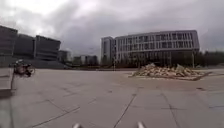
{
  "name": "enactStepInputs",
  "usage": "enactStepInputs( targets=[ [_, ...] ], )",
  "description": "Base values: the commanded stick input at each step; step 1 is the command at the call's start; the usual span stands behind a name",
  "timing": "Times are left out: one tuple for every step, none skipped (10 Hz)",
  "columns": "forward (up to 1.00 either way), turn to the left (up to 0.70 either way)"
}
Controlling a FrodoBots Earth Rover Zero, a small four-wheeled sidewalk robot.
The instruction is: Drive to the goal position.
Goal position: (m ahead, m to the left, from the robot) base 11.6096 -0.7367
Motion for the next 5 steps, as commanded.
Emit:
enactStepInputs(
  targets=[
    [0.45, 0.0],
    [0.45, 0.0],
    [0.45, 0.0],
    [0.45, 0.0],
    [0.45, 0.0]
  ],
)
